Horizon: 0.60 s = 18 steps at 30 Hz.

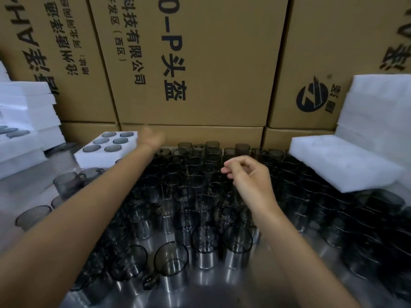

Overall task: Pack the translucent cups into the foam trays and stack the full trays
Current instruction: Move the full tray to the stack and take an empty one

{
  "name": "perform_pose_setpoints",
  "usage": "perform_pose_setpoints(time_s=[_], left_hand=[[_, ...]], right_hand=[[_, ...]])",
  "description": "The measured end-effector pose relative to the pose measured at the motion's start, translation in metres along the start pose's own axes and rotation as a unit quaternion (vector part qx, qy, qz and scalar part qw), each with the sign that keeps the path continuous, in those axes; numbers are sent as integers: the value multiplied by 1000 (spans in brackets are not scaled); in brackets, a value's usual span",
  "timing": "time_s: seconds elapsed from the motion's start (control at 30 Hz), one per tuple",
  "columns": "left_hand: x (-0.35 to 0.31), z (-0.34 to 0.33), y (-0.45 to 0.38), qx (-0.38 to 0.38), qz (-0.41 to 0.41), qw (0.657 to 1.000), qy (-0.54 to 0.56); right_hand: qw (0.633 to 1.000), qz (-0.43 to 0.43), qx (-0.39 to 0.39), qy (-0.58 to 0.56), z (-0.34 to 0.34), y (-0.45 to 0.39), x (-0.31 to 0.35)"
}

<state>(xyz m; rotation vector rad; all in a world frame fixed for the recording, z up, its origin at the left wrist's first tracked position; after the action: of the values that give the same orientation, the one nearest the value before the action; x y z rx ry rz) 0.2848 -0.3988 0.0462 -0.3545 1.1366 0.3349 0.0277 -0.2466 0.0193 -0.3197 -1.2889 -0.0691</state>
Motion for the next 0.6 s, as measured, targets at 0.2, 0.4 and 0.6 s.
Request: perform_pose_setpoints(time_s=[0.2, 0.4, 0.6], left_hand=[[-47, -86, 114, 202, -137, 969, -46], [-92, -195, 211, 343, -244, 906, -36], [-116, -275, 253, 394, -268, 875, -83]], right_hand=[[968, 41, -41, 245, 89, -7, -2], [857, -4, -117, 502, 192, -41, -25], [772, -42, -73, 630, 220, -58, -68]])
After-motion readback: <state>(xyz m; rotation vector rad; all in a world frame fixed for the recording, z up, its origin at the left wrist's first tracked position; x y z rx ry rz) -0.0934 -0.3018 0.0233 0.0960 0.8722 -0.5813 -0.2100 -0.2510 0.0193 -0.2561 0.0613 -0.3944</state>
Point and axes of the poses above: each hand's wrist, its own y-axis away from the middle knuckle, its own z-axis out of the back of the hand, x = y × z, the point moved 5 cm from there along -y, towards the middle knuckle, and after that the axes turned 9 degrees about y, right-handed, at the moved point
